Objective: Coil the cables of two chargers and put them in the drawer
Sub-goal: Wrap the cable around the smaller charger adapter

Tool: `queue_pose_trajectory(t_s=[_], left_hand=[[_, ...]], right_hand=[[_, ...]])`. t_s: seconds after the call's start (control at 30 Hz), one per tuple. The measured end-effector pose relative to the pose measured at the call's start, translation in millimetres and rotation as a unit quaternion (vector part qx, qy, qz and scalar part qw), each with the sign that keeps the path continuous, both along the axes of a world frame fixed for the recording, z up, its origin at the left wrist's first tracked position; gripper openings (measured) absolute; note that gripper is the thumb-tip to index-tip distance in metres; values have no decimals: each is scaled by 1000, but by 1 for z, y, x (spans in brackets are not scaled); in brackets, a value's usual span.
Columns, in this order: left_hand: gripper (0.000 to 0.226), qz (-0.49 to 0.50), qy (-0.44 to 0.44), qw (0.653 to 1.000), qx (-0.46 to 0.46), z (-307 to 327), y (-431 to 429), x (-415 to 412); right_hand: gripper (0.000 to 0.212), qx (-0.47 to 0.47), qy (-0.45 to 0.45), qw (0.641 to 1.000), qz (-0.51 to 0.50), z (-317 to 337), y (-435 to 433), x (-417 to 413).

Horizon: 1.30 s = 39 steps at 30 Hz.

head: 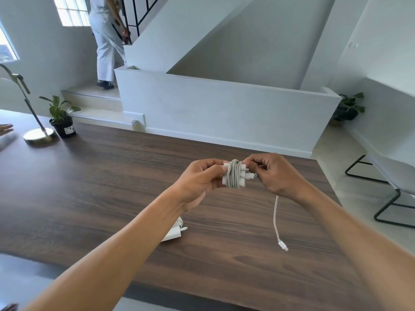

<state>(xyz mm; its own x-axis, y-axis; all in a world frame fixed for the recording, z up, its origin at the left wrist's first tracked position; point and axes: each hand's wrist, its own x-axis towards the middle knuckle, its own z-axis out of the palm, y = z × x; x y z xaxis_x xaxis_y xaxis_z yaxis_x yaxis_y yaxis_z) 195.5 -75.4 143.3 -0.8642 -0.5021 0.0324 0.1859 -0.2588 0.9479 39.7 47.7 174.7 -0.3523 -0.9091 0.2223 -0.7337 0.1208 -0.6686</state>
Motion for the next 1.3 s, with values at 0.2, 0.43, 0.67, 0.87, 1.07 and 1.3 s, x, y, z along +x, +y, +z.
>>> queue_pose_trajectory(t_s=[0.2,0.43,0.67,0.87,1.07,1.3], left_hand=[[26,22,18,996,81,-2,-1,-9],[20,150,-56,987,14,-14,-10,-16],[8,205,-156,957,-134,-33,-18,-10],[24,106,-158,961,-199,-32,-14,0],[10,-7,-112,981,-159,-31,-15,14],[17,-35,-12,998,48,-25,-8,18]], right_hand=[[27,18,13,999,-38,-36,-3,15],[29,87,181,979,-33,-38,-4,41],[28,88,264,961,-10,-8,-6,50],[23,93,277,956,-28,9,-8,27],[15,112,153,982,-1,-4,-17,4],[31,59,-102,991,59,-29,-13,14]])
